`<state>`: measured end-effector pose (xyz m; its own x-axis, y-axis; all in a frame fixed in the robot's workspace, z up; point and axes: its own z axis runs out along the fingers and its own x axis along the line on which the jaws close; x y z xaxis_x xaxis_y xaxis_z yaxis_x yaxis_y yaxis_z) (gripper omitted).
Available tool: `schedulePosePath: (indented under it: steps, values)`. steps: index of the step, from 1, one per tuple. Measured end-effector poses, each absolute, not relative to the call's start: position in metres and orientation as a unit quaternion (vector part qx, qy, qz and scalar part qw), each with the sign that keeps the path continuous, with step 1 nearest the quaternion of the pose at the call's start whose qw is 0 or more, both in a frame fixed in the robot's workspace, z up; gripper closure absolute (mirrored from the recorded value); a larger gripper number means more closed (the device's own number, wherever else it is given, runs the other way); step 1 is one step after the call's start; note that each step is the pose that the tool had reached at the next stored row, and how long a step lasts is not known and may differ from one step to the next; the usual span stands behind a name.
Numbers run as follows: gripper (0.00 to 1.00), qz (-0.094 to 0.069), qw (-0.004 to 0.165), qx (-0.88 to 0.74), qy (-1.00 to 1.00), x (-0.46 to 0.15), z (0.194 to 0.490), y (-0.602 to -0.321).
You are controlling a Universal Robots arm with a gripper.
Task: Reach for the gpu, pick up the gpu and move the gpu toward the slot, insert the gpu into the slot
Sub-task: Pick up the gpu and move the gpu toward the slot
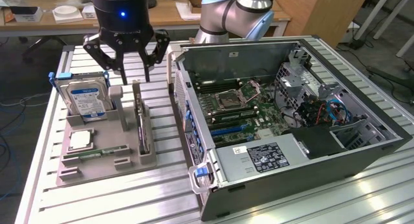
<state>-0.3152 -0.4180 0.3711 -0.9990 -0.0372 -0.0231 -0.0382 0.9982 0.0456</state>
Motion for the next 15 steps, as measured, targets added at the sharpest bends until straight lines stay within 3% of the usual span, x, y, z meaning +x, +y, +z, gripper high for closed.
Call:
schedulePosePath:
  steps: [15]
  values:
    - [0.52, 0.023, 0.011, -0.026, 0.999, -0.3152, 0.3659, -0.4214]
